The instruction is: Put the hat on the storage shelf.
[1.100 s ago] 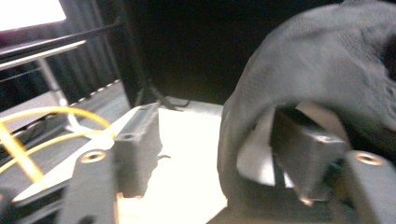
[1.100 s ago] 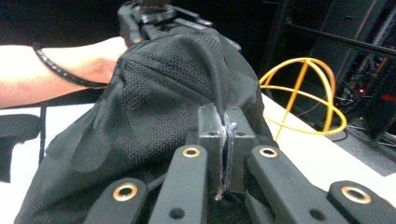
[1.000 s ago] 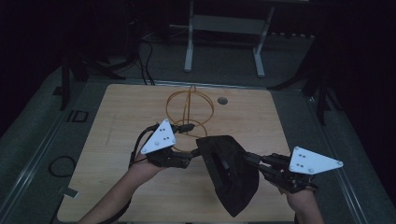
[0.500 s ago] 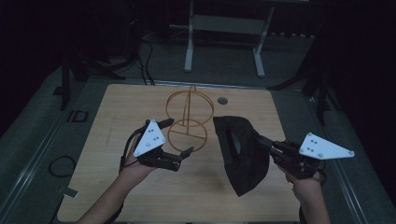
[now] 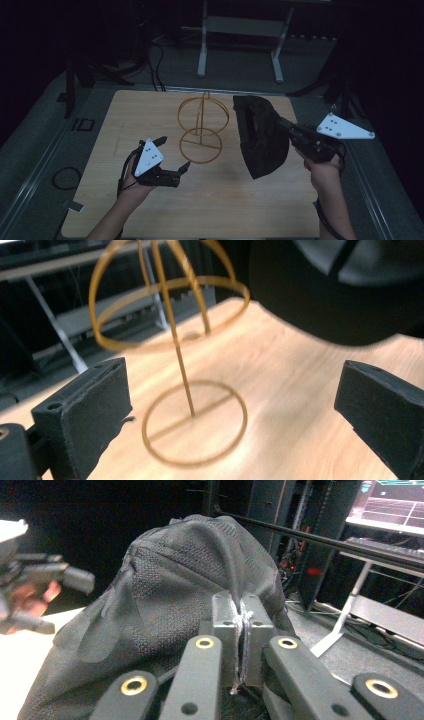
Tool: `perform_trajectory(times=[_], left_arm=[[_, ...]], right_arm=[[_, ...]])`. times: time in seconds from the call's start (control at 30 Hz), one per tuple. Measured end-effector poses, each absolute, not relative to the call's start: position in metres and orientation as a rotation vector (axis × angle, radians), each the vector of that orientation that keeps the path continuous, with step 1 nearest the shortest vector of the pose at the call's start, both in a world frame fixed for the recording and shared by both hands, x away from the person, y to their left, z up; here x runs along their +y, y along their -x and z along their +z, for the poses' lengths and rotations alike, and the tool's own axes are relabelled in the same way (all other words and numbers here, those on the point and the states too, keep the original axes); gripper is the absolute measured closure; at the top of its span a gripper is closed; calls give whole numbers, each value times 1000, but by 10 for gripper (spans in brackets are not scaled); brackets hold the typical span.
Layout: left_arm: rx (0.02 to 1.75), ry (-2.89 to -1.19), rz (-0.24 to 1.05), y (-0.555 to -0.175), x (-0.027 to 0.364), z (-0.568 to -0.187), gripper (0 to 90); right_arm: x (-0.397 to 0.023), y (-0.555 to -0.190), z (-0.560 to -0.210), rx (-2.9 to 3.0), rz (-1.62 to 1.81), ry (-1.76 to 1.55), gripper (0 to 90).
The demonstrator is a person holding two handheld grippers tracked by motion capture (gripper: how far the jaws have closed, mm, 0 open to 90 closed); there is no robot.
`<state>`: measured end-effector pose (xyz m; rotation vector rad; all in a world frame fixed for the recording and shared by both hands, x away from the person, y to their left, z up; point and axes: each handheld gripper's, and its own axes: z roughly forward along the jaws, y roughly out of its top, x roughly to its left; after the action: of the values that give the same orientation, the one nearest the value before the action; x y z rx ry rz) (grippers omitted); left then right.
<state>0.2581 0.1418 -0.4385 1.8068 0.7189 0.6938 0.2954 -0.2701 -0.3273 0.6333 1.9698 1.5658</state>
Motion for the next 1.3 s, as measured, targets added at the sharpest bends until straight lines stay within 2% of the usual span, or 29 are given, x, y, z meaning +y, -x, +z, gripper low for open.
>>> perform_trajectory(times=[0.3,0.53,0.73,1.3], left_arm=[[788,-1823,660,-256,154,-468,13],[842,-1814,688,-247,167,-488,14],[882,-1817,639,-242,176,-501,14],[910,-1809,654,-235,184,-520,15]], right_arm=[[-253,-324,-307,1959,1562,-653,877],[-234,-342,-292,1964,1540,-654,877],[-212,-356,-283,1997,1523,-646,877],[-149,-382,-306,2175,1430,-619,876]])
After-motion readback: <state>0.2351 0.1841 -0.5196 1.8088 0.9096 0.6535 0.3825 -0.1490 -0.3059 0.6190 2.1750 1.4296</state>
